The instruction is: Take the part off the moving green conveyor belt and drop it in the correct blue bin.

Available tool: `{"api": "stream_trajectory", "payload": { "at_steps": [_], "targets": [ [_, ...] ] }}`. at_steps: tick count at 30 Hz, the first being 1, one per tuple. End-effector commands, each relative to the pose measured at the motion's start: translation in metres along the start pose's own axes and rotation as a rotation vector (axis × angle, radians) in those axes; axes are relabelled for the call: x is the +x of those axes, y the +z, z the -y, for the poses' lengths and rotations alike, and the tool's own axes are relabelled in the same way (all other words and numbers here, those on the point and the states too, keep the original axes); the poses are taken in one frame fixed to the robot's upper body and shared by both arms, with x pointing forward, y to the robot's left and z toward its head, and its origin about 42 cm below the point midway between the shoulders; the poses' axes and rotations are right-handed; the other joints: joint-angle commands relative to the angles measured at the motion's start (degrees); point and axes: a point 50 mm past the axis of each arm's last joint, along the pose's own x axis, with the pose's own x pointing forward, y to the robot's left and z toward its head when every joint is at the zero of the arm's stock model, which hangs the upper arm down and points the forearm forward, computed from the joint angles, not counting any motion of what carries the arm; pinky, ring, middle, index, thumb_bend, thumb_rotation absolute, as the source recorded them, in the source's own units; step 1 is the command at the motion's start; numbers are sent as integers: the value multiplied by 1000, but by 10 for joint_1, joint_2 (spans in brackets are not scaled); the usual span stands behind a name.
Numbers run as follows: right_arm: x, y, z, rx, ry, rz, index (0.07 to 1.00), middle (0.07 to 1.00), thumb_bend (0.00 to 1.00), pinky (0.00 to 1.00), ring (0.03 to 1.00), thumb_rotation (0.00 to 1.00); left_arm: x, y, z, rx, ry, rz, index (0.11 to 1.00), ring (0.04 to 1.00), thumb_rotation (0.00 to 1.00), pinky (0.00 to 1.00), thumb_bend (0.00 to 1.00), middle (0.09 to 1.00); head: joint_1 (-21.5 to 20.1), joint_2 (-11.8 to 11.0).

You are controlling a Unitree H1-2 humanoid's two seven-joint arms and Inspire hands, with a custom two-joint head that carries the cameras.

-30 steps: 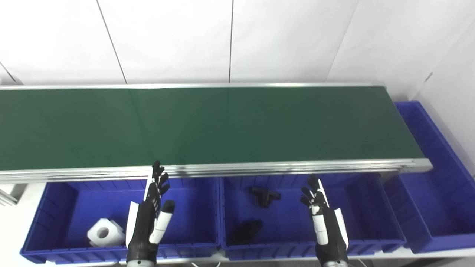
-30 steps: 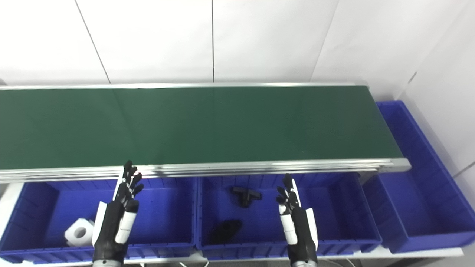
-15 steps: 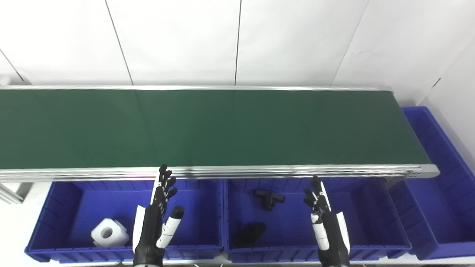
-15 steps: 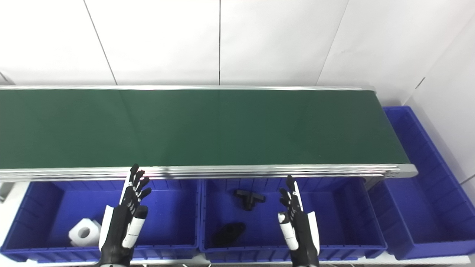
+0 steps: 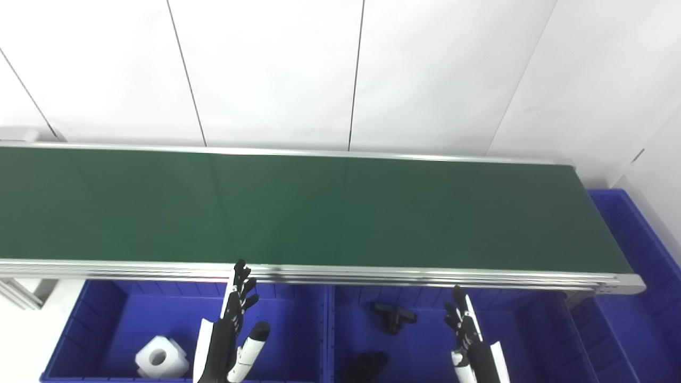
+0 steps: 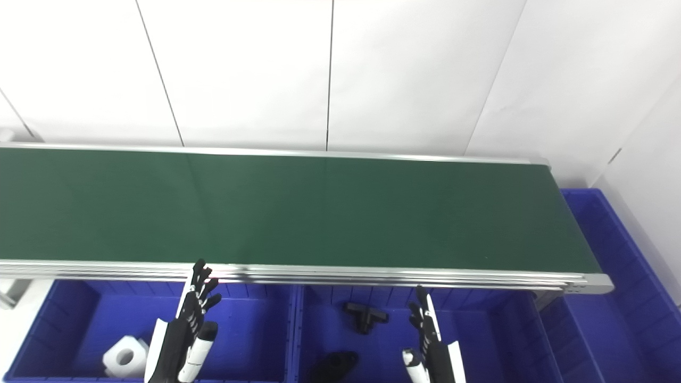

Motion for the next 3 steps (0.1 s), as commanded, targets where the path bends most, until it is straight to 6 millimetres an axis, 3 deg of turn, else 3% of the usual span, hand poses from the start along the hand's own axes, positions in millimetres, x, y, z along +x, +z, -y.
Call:
{"api": "stream_trajectory", "payload": {
  "at_steps": [1, 3],
  "targets": [
    [9, 12, 0, 16, 5, 100, 996, 990, 988, 947, 954, 973, 6, 10, -4, 7, 34, 84, 1000, 948, 959, 865, 662, 995, 1, 1],
    [9, 13, 0, 16, 8, 101, 997, 990, 985, 941, 951, 970, 6, 9, -5, 6, 41, 98, 1000, 957, 950, 877, 663, 998, 1, 1]
  ]
}}
